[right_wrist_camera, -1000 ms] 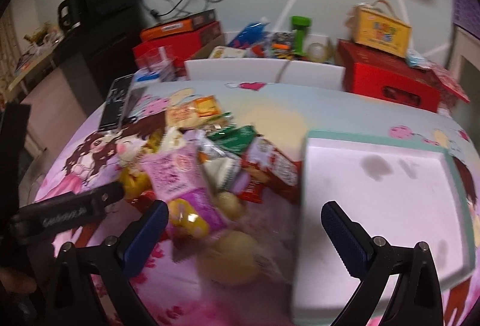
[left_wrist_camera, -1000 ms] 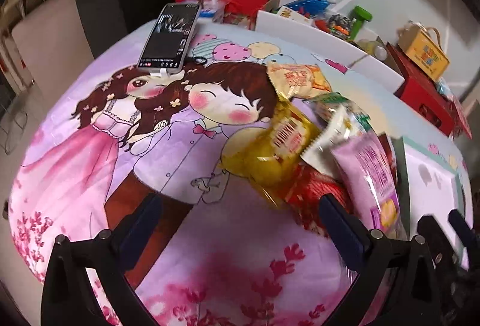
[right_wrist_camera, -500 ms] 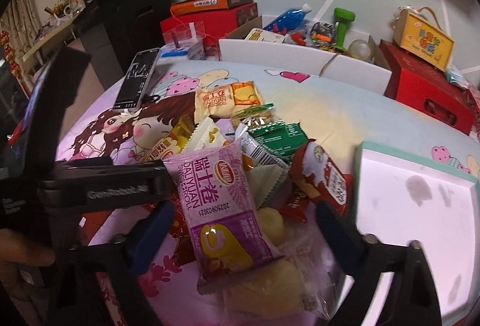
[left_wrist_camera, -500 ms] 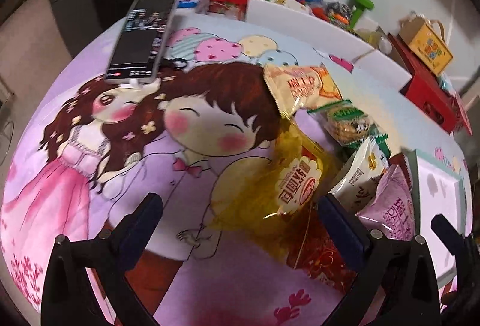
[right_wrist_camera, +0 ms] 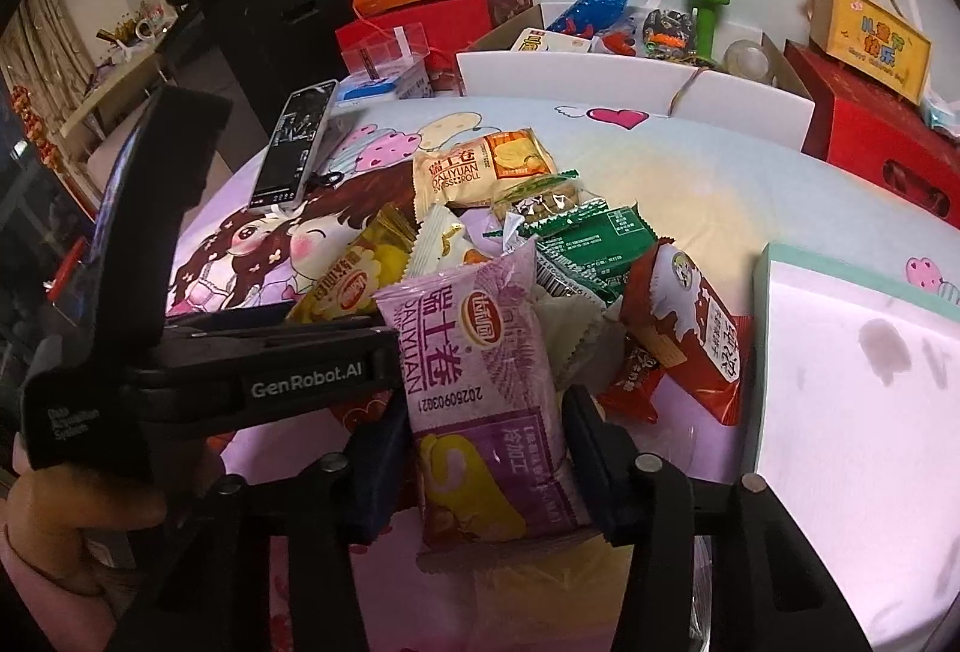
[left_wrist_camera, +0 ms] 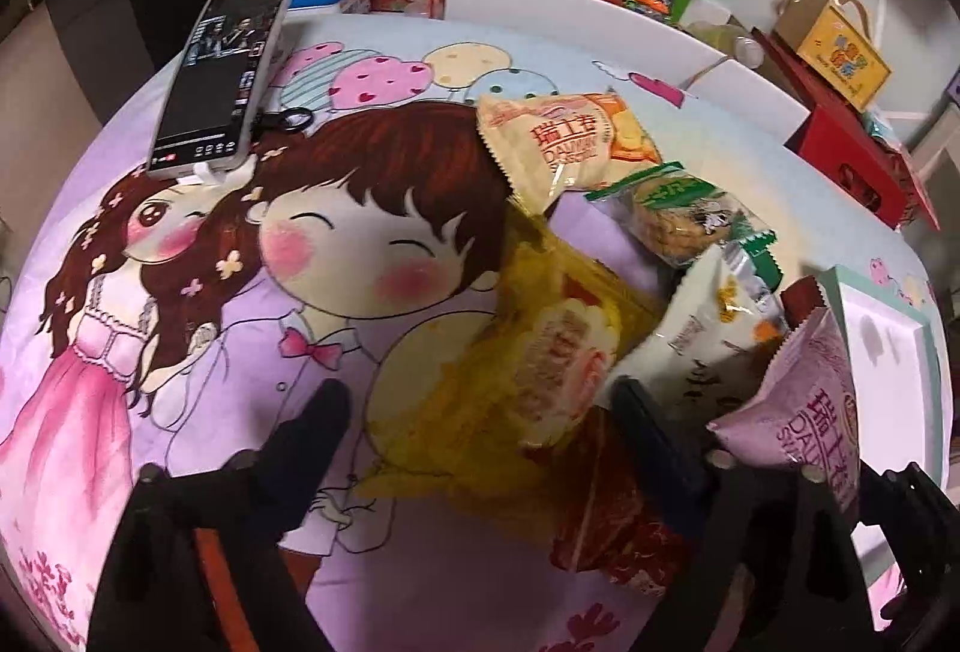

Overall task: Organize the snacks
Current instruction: 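Grasp the yellow bread bag with the left tool while the right tool grasps the purple Swiss roll bag, then carry both bags onto the white tray and open both tools to release them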

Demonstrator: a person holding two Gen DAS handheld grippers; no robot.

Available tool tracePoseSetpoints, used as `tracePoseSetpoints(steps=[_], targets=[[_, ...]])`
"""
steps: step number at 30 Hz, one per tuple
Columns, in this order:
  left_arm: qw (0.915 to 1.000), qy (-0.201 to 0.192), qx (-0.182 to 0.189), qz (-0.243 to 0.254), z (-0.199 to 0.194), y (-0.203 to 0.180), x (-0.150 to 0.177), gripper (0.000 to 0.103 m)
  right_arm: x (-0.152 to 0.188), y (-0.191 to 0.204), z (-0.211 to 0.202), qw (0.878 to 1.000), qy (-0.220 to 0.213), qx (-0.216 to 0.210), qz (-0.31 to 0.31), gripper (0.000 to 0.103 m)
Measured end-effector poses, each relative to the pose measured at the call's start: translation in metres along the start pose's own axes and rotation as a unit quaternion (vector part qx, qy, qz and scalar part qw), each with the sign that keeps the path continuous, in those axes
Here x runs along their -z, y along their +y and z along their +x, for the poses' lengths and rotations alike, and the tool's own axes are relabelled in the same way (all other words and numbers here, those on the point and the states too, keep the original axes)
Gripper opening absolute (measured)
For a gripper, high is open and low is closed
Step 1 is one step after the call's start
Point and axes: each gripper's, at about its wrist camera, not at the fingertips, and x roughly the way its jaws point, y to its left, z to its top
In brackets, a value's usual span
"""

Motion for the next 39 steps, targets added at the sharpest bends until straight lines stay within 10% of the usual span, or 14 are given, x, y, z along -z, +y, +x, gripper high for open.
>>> tracePoseSetpoints(steps=[8, 39], targets=[[0.9999, -0.004, 0.013, -0.006, -0.004, 0.000, 0.000, 0.045, 0.001, 0.003, -0.004, 1.000, -0.005, -0.006, -0.004, 0.043], [0.9973, -0.065, -0.015, -0.031, -0.049, 0.001, -0.004, 0.042, 0.000, -0.019, -0.043, 0.998, -0.054, 0.005, 0.028, 0.042]])
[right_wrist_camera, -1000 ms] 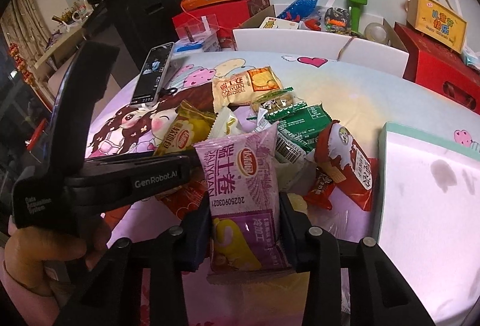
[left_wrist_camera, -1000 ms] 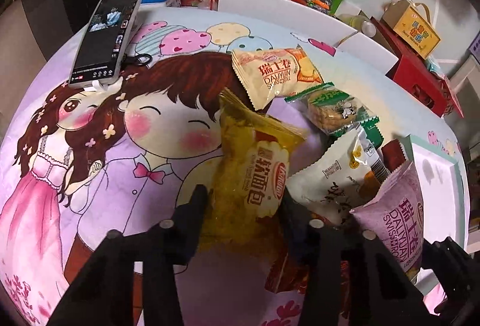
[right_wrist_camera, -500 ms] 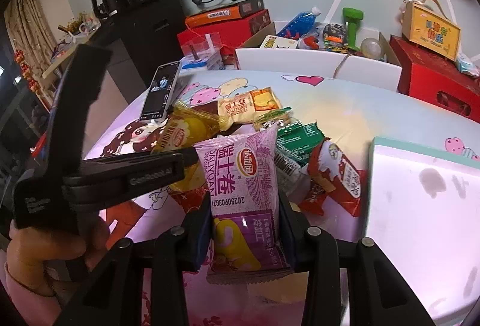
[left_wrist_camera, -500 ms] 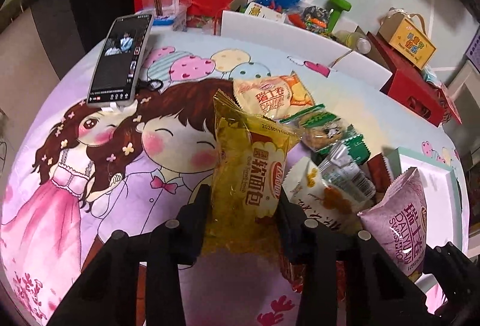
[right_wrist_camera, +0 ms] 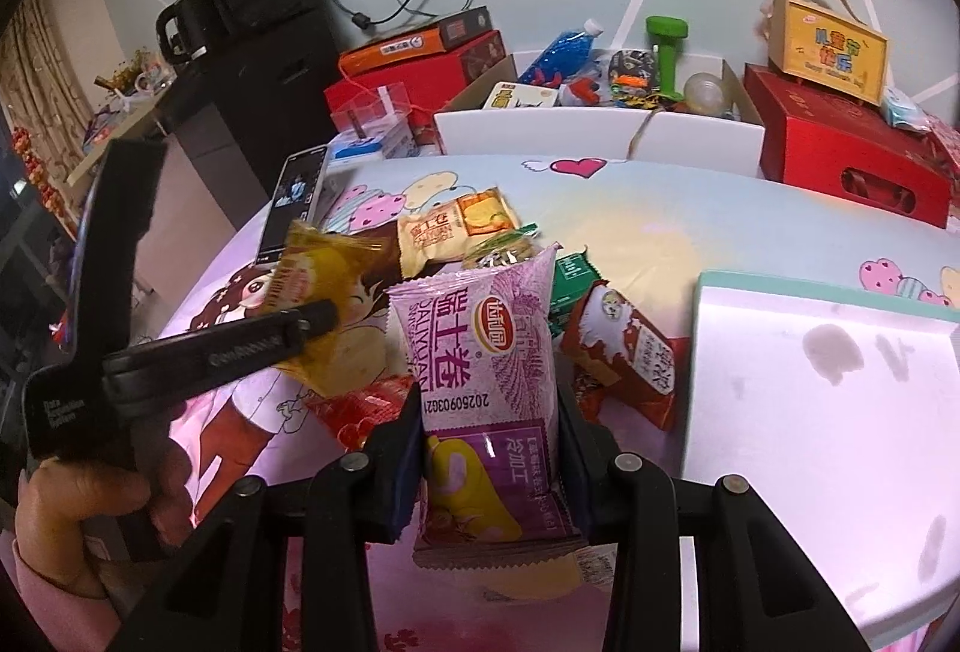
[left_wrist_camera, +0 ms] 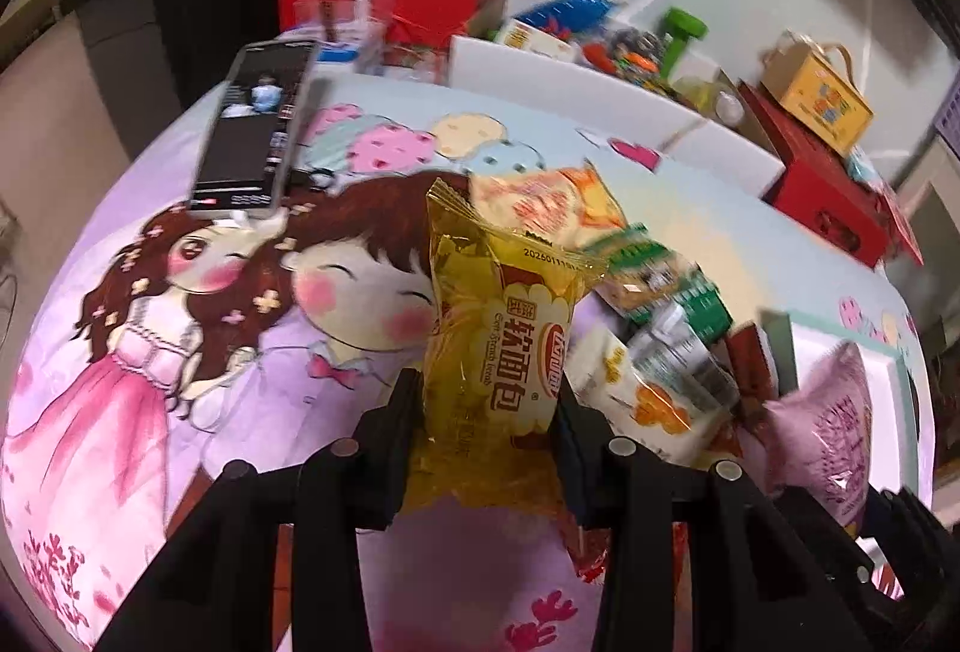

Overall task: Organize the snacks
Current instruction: 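Carry both bags onto the white tray and open both tools to release them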

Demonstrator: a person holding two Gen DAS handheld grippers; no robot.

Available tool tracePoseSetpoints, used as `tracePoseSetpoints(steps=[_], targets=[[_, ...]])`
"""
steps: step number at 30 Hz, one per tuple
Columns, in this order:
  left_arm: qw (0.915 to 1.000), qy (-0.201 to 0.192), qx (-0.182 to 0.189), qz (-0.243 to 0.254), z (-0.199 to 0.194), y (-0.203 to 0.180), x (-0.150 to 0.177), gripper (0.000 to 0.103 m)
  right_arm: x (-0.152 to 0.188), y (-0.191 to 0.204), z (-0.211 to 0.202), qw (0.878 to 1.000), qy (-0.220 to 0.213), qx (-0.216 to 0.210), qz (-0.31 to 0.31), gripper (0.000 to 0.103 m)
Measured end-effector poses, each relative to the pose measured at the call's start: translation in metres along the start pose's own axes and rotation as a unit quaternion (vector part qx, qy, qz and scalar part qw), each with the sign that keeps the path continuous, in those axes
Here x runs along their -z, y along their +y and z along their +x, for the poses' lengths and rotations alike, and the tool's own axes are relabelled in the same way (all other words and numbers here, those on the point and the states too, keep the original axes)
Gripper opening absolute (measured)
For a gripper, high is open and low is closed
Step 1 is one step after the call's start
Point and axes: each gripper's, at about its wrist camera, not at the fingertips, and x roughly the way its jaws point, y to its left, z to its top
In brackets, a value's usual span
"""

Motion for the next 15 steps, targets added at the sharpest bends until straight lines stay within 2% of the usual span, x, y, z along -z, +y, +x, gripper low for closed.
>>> tracePoseSetpoints(steps=[5, 11, 15], targets=[[0.9997, -0.005, -0.021, -0.011, -0.003, 0.010, -0.001, 0.042, -0.001, -0.004, -0.003, 1.000, -0.005, 0.002, 0.007, 0.042], [0.9998, -0.014, -0.014, 0.006, -0.010, -0.002, -0.002, 0.042, -0.002, -0.011, -0.007, 1.000, -0.009, 0.007, 0.016, 0.042], [0.9995, -0.019, -0.003, 0.025, -0.016, -0.018, -0.002, 0.042, -0.005, -0.029, -0.012, 0.999, -0.015, 0.026, 0.036, 0.042]])
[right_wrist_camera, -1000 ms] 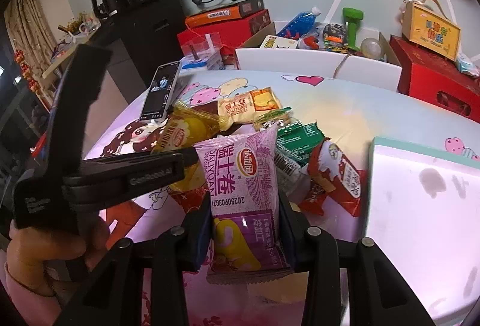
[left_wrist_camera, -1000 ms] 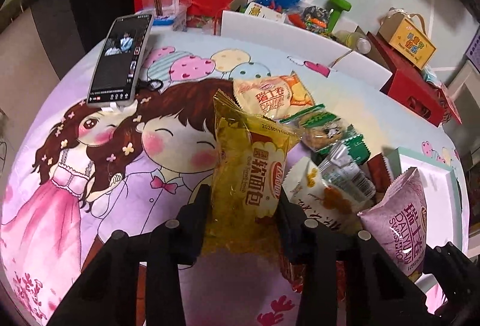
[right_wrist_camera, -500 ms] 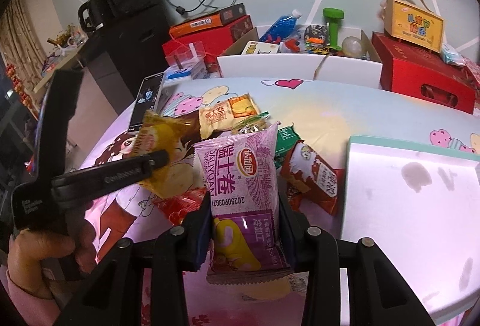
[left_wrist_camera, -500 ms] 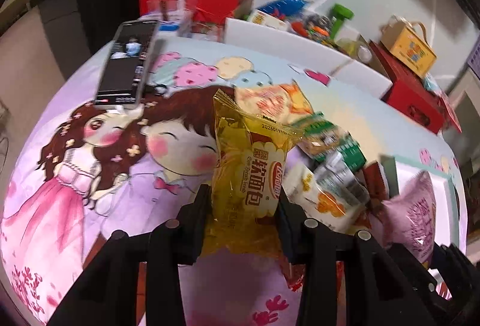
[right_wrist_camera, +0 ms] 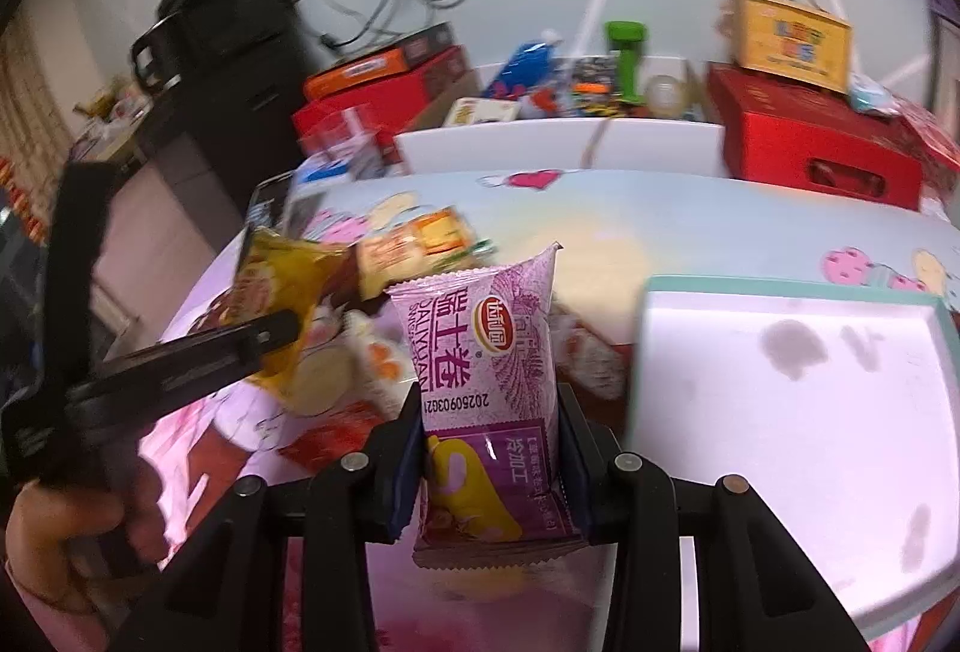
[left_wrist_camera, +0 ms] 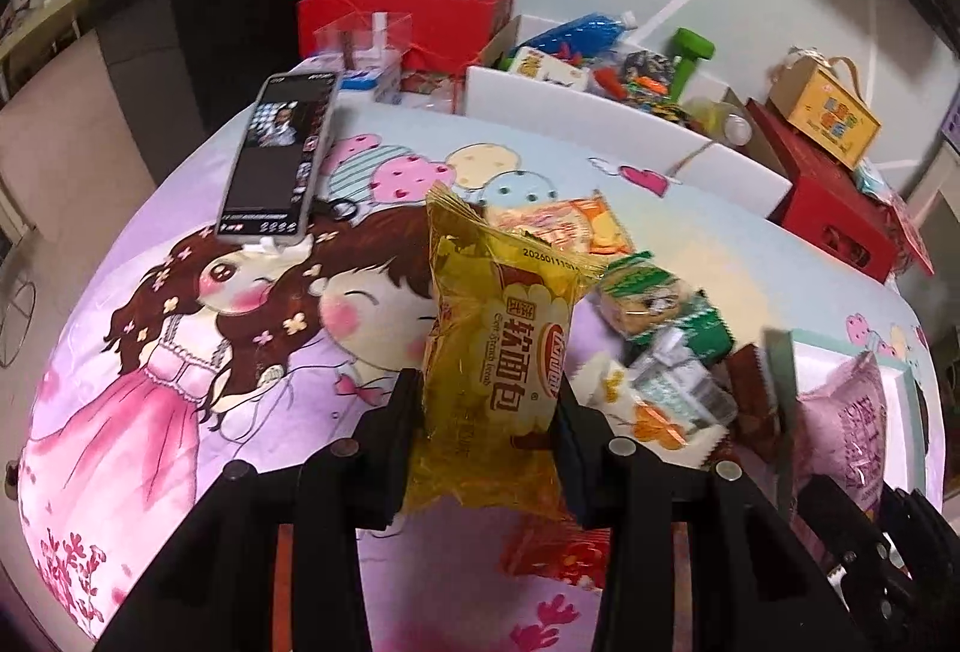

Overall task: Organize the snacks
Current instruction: 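Carry both bags onto the white tray and open both tools to release them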

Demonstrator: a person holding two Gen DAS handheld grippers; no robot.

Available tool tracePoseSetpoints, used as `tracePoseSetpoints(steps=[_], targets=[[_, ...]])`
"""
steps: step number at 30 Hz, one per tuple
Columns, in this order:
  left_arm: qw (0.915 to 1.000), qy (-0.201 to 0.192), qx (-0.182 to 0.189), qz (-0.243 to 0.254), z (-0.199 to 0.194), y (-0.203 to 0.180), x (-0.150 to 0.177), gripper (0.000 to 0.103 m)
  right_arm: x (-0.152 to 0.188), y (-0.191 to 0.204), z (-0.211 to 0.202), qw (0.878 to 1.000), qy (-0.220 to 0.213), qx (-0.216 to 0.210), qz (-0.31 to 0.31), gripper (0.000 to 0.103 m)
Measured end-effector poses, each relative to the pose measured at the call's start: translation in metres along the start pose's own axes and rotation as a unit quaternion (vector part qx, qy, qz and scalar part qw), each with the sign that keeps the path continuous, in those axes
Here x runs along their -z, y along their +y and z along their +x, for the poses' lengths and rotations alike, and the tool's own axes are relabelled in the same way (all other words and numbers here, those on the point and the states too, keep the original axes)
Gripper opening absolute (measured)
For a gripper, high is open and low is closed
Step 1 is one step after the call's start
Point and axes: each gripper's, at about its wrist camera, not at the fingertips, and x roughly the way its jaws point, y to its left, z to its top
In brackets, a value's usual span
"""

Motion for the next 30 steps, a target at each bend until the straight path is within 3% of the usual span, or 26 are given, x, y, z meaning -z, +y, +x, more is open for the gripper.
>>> tracePoseSetpoints(steps=[11, 23, 30], targets=[[0.9931, -0.014, 0.075, 0.088, -0.018, -0.081, 0.004, 0.042, 0.000, -0.111, -0.029, 0.986, -0.022, 0.103, 0.129, 0.042], [0.9688, 0.003, 0.139, 0.205, -0.018, -0.186, 0.036, 0.042, 0.017, -0.197, -0.062, 0.960, -0.041, 0.160, 0.226, 0.042], [0.9562, 0.023, 0.144, 0.254, -0.005, -0.225, 0.058, 0.042, 0.026, -0.227, -0.063, 0.948, -0.037, 0.178, 0.262, 0.043]])
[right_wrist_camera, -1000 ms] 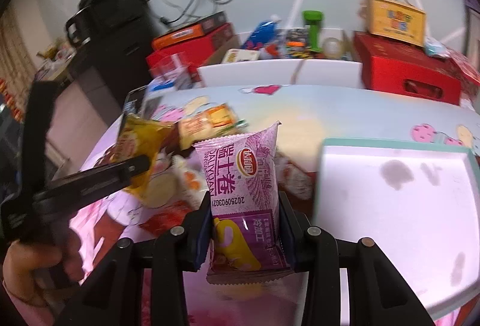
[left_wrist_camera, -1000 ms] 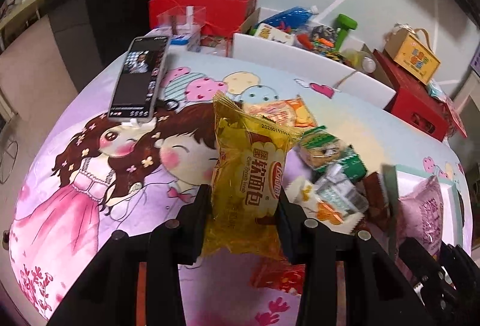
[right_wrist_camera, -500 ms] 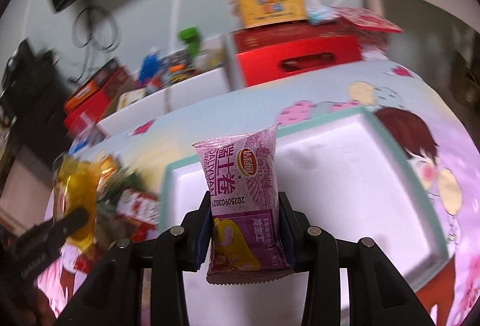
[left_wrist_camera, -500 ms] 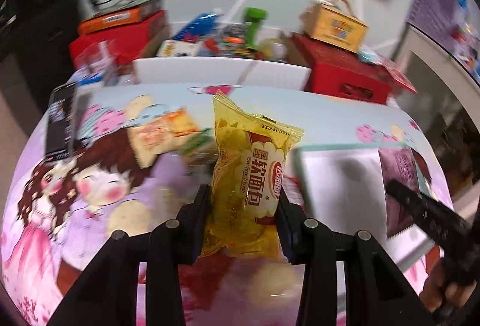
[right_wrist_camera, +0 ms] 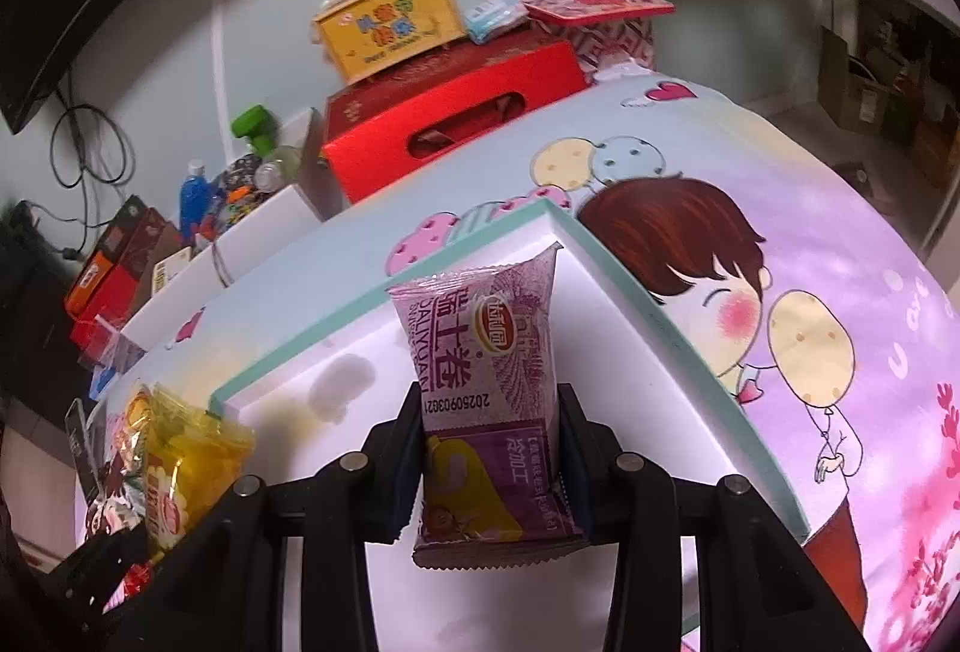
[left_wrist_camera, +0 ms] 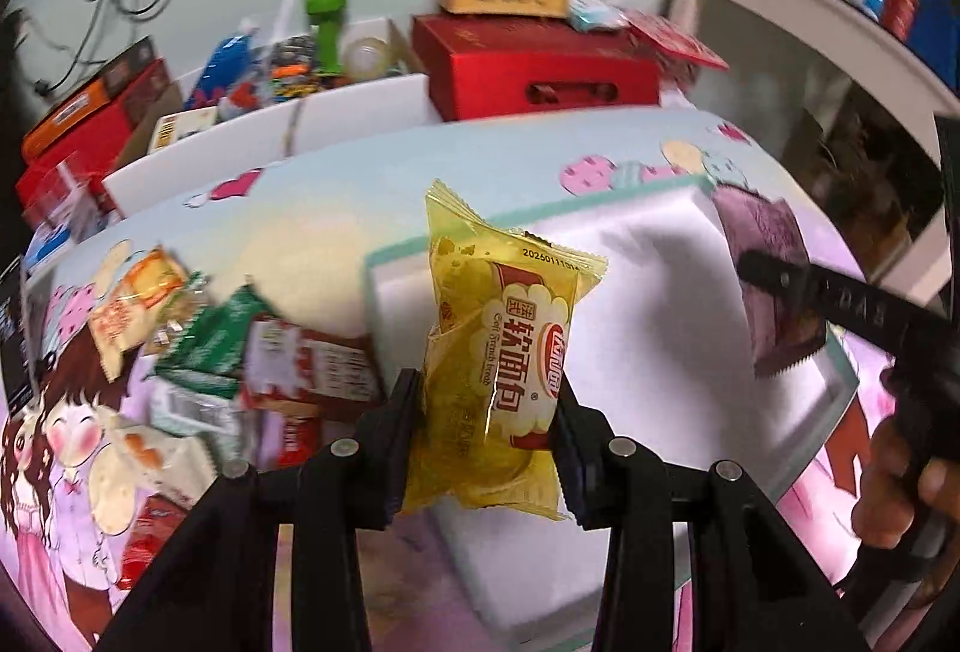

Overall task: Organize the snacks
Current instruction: 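Carry both bags onto the white tray and open both tools to release them, then move both open tools back from the tray to the snack pile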

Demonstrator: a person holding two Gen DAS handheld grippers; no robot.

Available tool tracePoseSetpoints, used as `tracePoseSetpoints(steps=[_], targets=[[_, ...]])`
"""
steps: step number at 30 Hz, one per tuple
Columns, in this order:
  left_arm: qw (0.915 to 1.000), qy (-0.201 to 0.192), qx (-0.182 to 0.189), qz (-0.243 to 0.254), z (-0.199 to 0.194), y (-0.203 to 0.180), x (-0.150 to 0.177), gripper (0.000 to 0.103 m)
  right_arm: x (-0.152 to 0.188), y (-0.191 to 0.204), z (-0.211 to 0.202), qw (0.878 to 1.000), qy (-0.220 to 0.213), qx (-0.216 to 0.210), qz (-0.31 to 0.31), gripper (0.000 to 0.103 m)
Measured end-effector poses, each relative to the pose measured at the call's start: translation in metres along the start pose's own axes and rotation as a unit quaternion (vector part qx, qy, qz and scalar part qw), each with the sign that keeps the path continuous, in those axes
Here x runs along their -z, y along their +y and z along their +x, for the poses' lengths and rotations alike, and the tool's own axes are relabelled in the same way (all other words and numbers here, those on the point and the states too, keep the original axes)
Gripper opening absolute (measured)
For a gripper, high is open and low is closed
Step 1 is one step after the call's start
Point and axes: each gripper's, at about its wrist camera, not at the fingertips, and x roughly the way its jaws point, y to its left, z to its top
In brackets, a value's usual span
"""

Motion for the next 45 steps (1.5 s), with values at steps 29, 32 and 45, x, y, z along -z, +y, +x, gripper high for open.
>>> tracePoseSetpoints(steps=[29, 32, 45], targets=[[0.9936, -0.036, -0.095, -0.049, -0.018, 0.036, 0.000, 0.096, 0.007, 0.020, 0.004, 0.998, -0.010, 0.046, -0.048, 0.103], [0.9926, -0.047, -0.097, -0.057, -0.023, 0.041, 0.001, 0.096, 0.006, 0.025, 0.000, 0.997, -0.015, 0.045, -0.053, 0.103], [0.9819, -0.070, -0.117, -0.132, -0.056, 0.095, 0.014, 0.097, 0.010, 0.060, -0.035, 0.997, -0.046, -0.002, -0.065, 0.103]])
